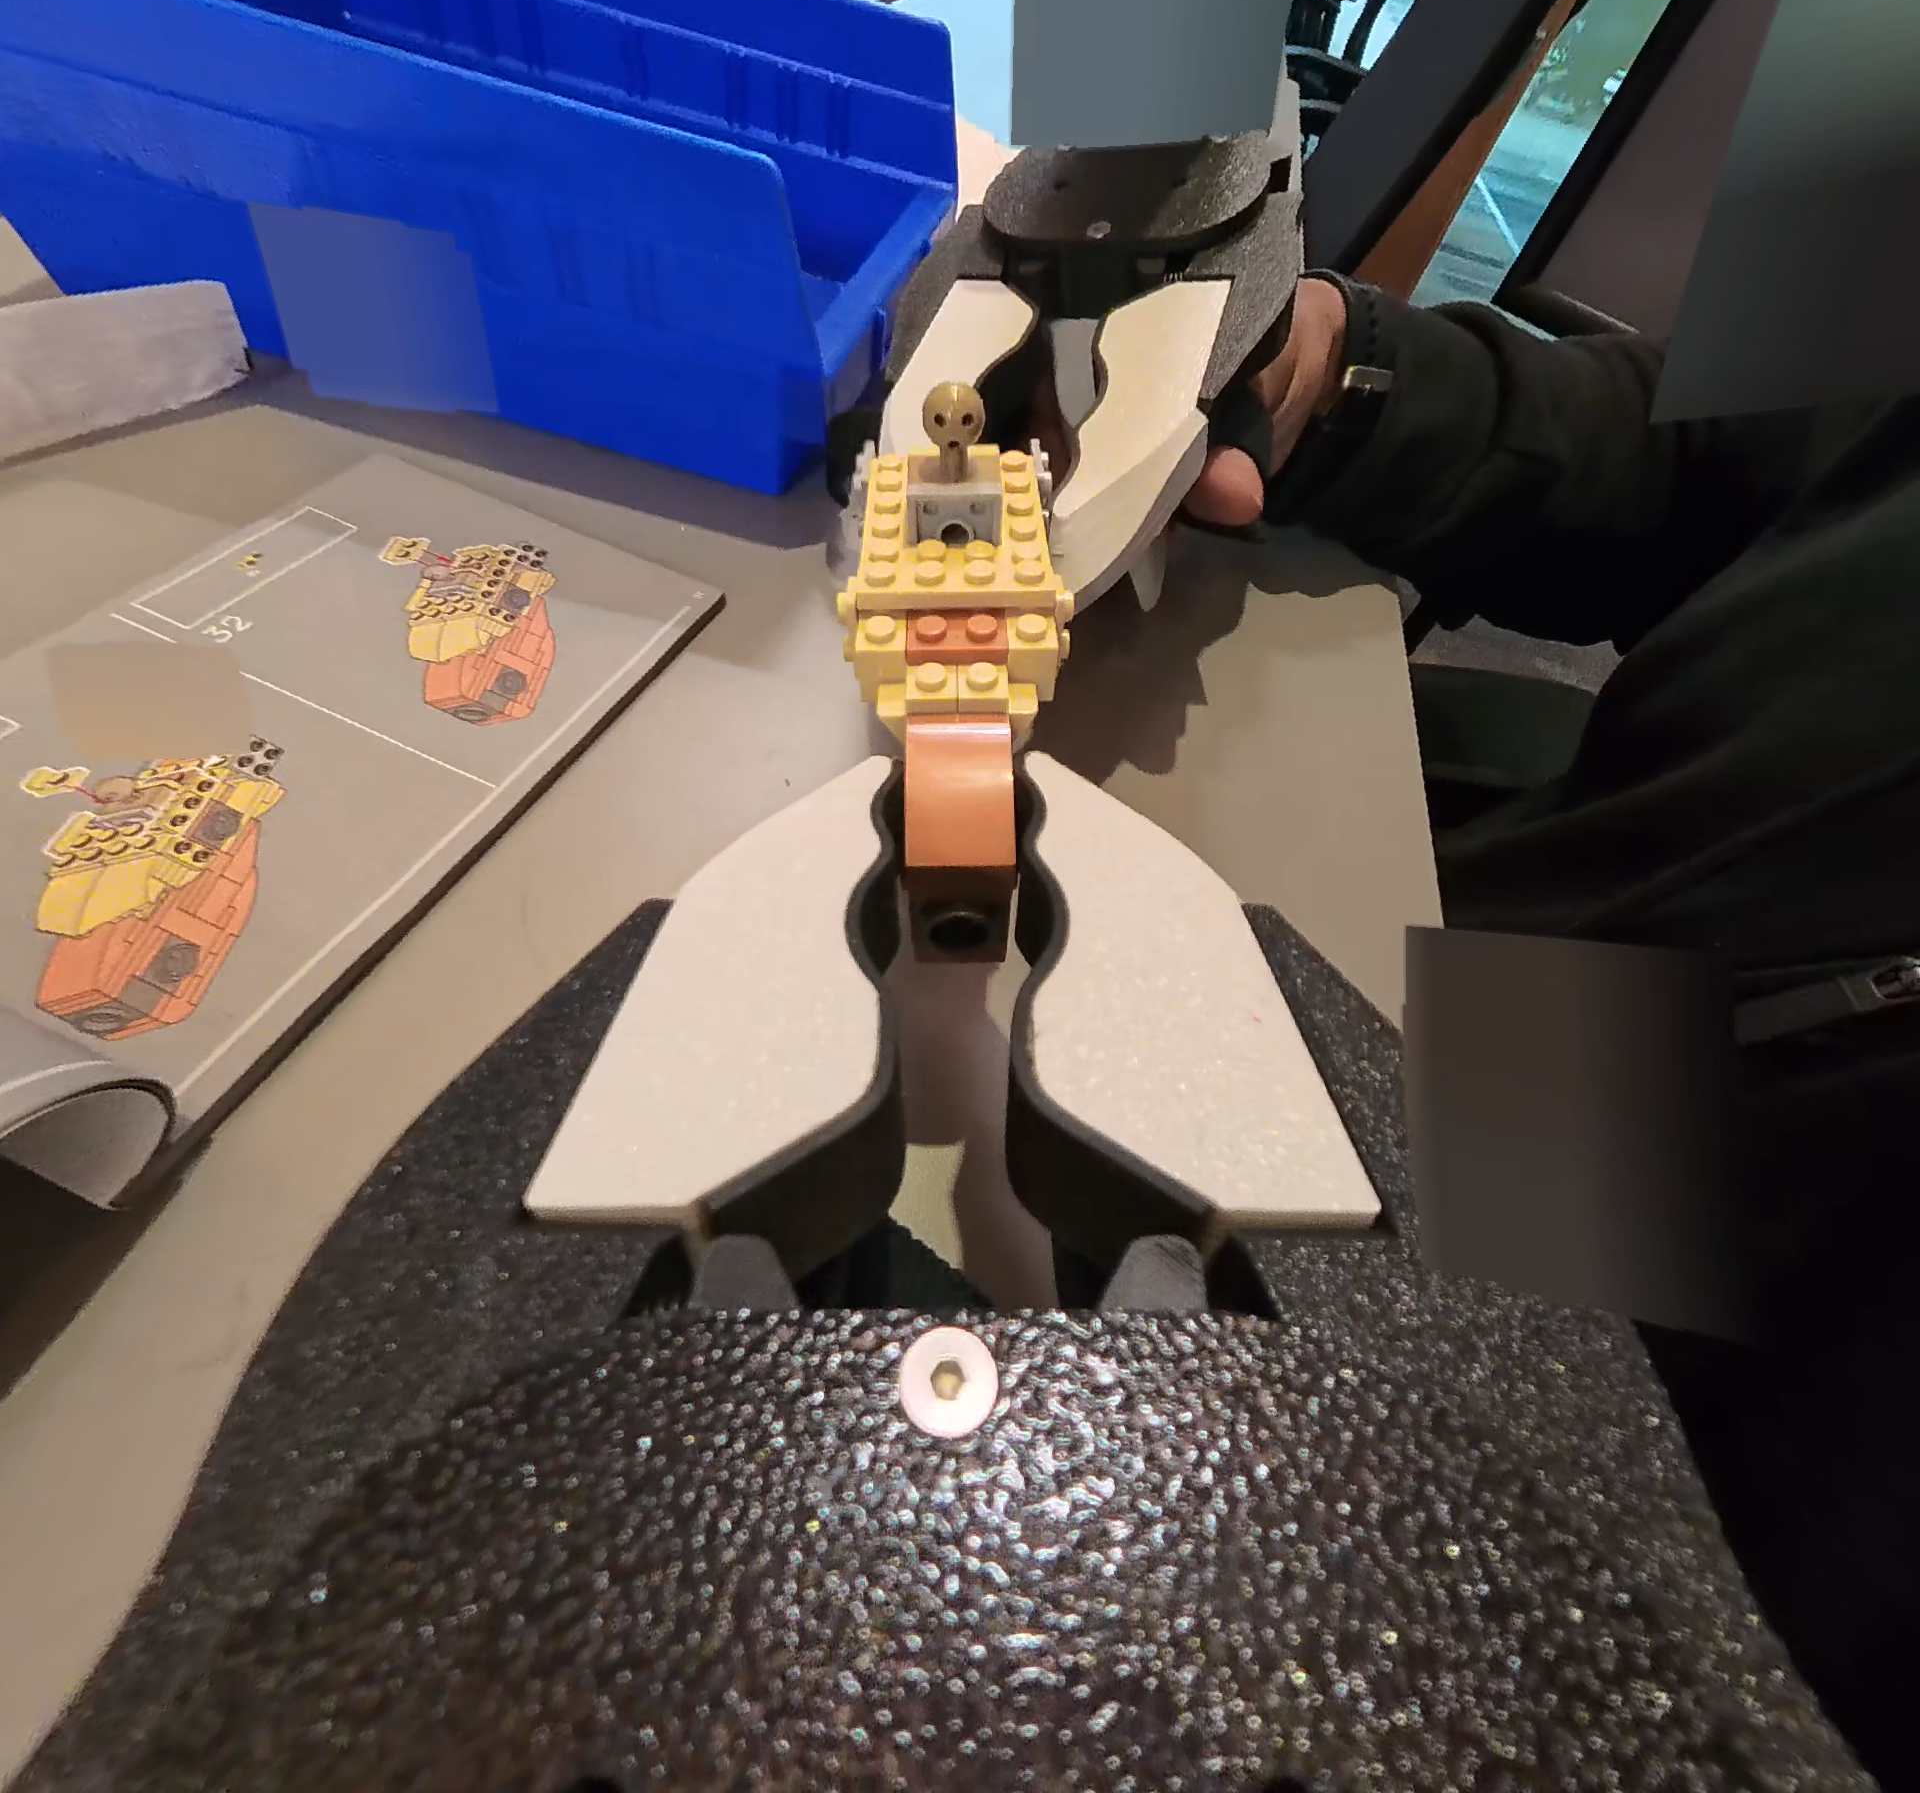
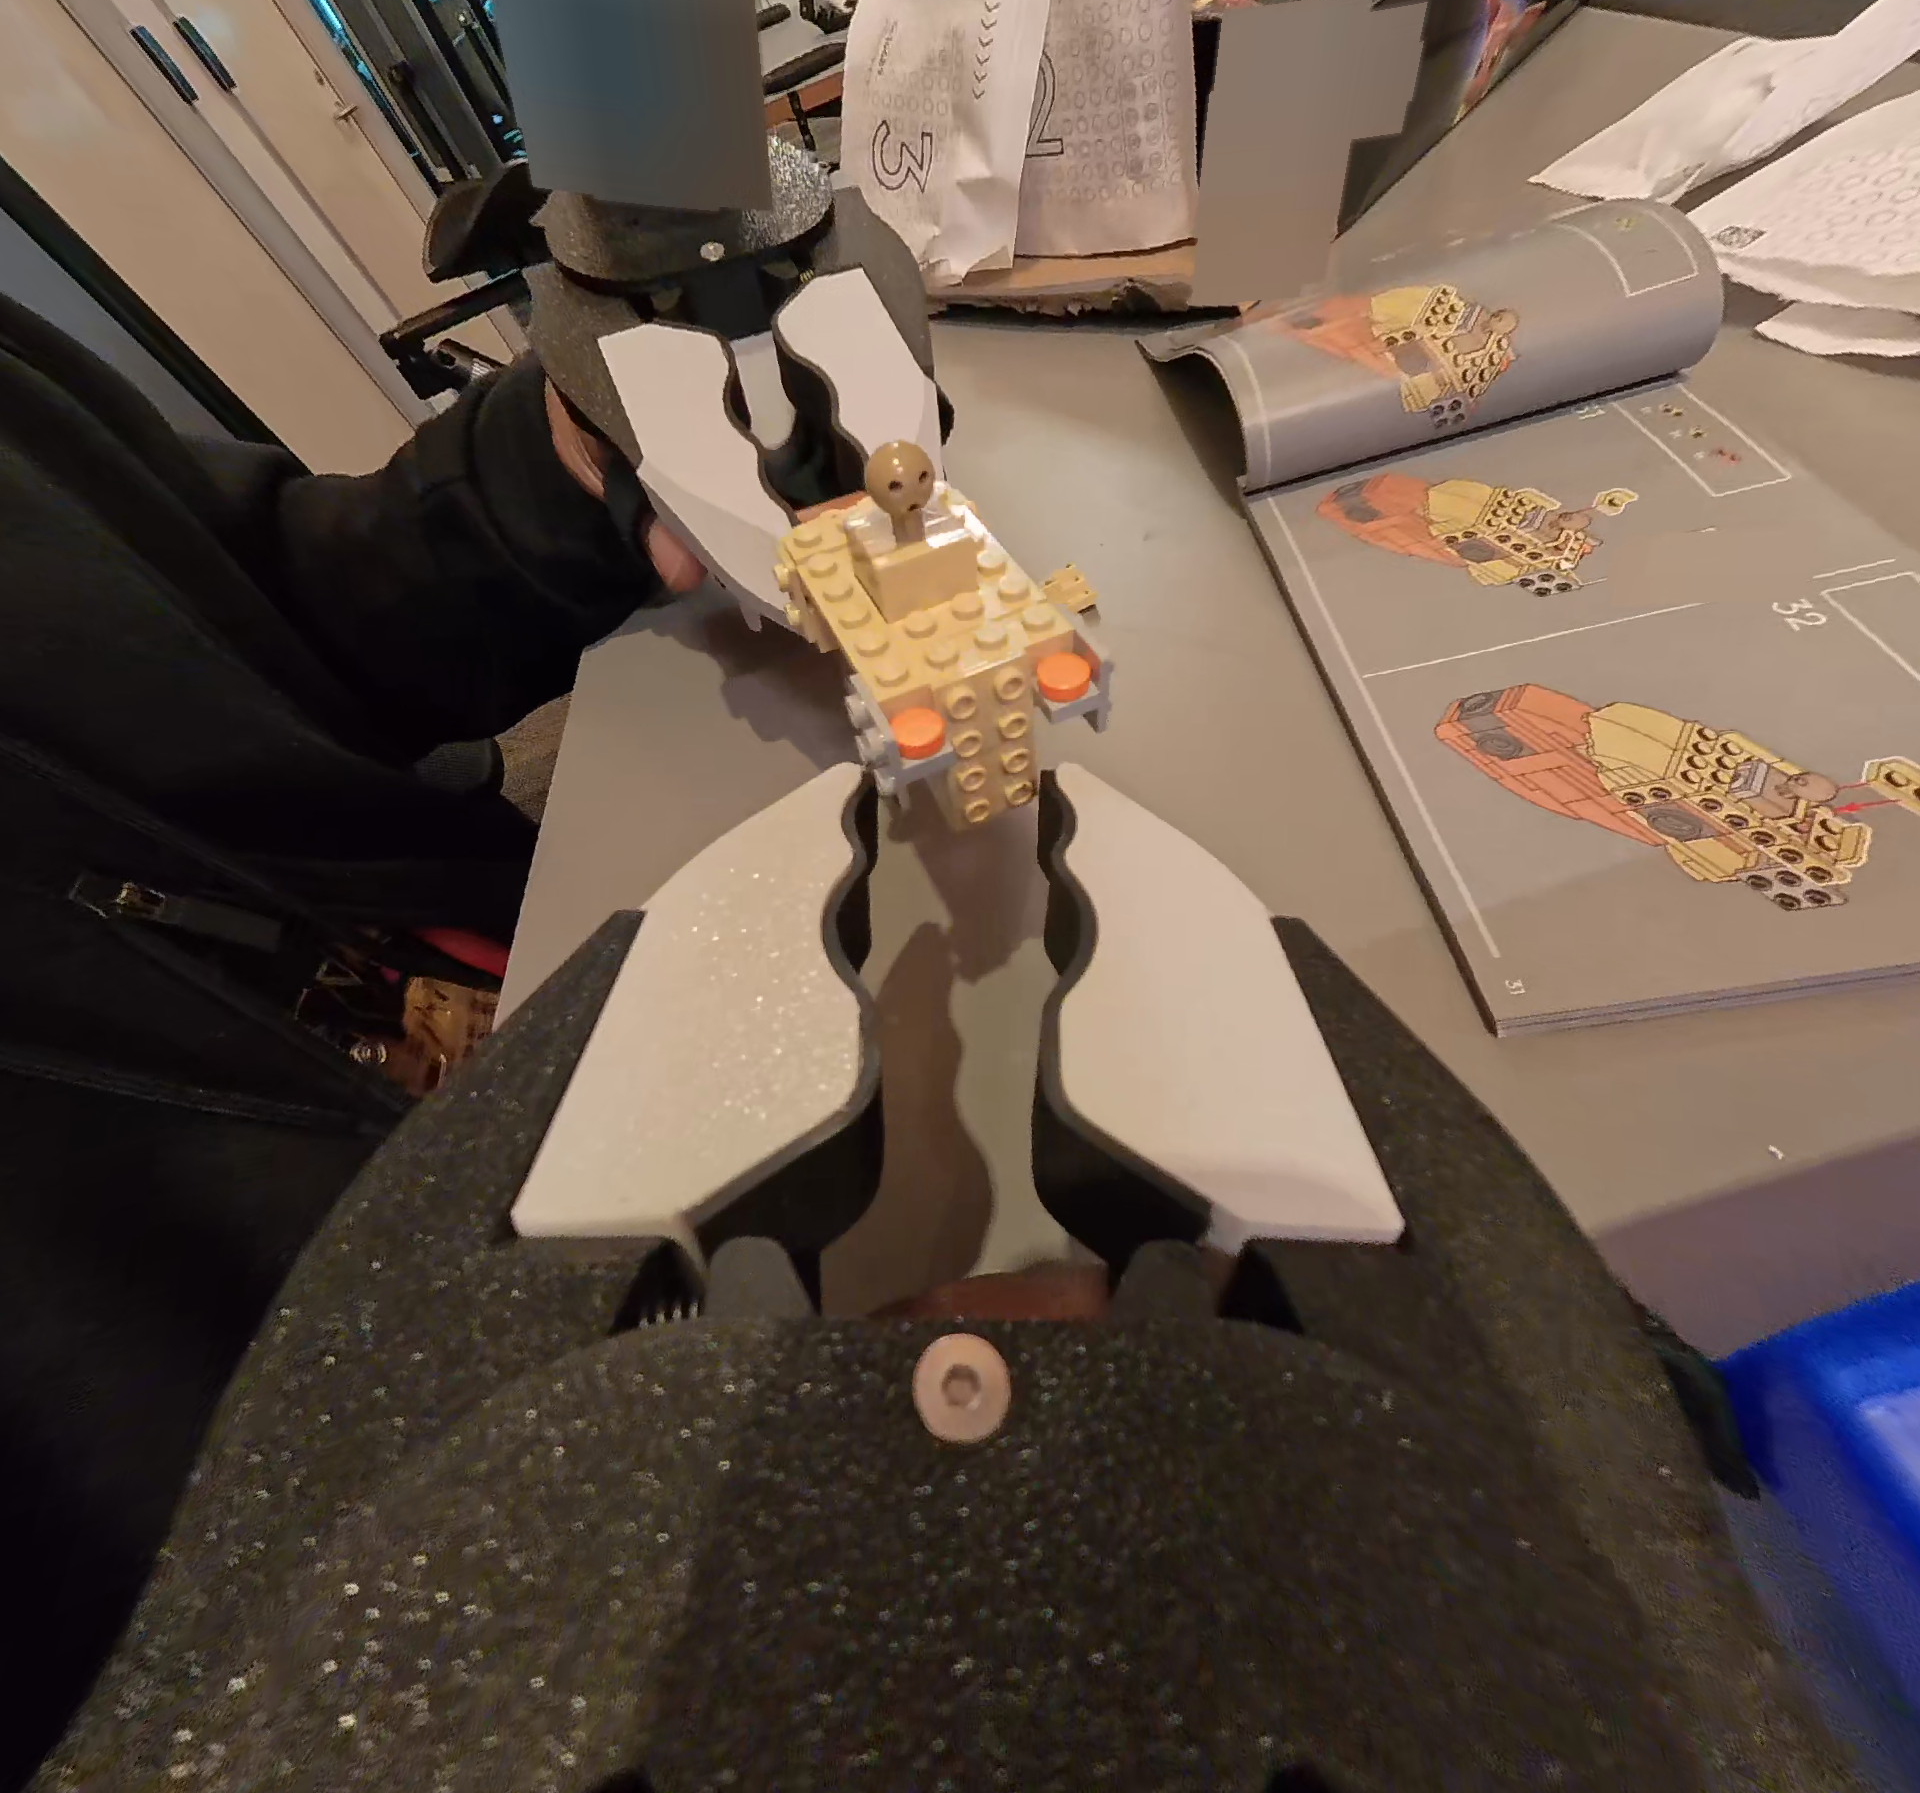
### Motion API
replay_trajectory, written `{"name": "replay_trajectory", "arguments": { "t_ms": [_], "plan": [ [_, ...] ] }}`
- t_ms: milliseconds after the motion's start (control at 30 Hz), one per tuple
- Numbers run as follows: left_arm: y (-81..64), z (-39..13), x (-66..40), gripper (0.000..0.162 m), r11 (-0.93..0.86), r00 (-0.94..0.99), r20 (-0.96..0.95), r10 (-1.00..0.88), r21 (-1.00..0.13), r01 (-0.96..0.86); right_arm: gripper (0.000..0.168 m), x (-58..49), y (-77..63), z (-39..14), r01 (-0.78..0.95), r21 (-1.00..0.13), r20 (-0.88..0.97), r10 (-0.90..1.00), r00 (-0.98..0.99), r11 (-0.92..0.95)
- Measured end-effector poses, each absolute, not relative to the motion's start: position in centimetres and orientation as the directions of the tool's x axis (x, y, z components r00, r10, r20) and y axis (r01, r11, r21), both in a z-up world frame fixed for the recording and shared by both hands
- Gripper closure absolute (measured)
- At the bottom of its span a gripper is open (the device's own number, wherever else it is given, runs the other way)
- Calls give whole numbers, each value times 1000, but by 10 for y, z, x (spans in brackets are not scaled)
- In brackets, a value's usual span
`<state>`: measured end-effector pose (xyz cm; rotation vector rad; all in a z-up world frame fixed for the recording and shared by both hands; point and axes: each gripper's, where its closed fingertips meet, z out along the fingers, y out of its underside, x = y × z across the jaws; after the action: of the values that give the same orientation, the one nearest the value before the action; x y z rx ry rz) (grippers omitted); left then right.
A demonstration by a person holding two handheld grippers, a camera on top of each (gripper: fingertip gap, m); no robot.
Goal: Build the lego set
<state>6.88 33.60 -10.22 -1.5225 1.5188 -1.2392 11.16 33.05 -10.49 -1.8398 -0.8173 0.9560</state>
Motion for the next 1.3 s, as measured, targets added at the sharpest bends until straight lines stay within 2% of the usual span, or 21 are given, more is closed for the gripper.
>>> {"name": "replay_trajectory", "arguments": {
  "t_ms": [633,867,1300],
  "plan": [
    [332,-87,73,145,-96,-147,139,-979,-960,-263,131,106,332,-100,123,-918,-275,830,485,-376],
    [324,-80,73,145,-105,-200,157,-967,-963,-250,137,96,321,-84,54,-940,-287,866,409,-337],
    [316,-69,75,145,-98,-222,152,-963,-966,-240,132,90,313,-65,-86,-950,-310,865,395,-301]
  ]
}}
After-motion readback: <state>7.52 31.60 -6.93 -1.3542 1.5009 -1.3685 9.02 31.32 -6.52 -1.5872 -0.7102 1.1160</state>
